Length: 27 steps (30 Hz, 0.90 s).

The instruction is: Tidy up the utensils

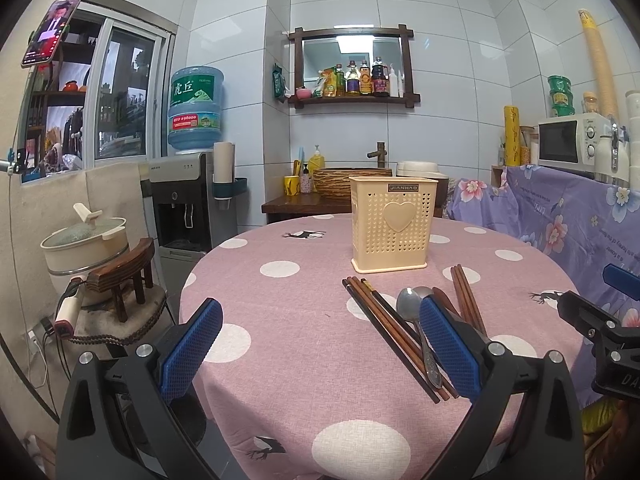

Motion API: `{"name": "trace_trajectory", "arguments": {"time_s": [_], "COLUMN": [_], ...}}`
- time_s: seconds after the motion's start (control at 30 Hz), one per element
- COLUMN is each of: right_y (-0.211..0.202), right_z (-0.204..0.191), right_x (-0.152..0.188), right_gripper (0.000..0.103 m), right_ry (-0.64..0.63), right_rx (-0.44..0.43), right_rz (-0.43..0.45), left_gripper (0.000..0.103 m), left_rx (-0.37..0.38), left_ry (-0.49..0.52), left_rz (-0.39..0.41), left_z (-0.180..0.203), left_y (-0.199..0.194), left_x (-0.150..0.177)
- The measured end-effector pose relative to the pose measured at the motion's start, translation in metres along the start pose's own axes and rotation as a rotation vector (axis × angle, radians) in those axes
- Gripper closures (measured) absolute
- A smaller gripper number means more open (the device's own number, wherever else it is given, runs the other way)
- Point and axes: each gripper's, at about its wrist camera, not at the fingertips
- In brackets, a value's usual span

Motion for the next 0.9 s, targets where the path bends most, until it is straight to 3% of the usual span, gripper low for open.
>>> {"name": "trace_trajectory", "arguments": {"time_s": [0.9], "right_y": [-0.0007], "right_z": [-0.0046], "right_x": [0.0031], "right_gripper": [0.005], "right_ry": [0.0], "right_rx": [-0.001], "right_rz": [-0.001], "left_gripper": [0.005], "left_rx": [-0.001], "left_ry": [-0.002], "left_rz": [0.0], "left_z": [-0.0015], "left_y": [-0.0001], "left_x": [0.0008]}}
Point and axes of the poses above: each gripper's, at about its wrist camera, not at the fingertips, and y roughly the way its jaws point, z to its right, x to its underside, and after that the axes turned 1 degree about x, right-handed
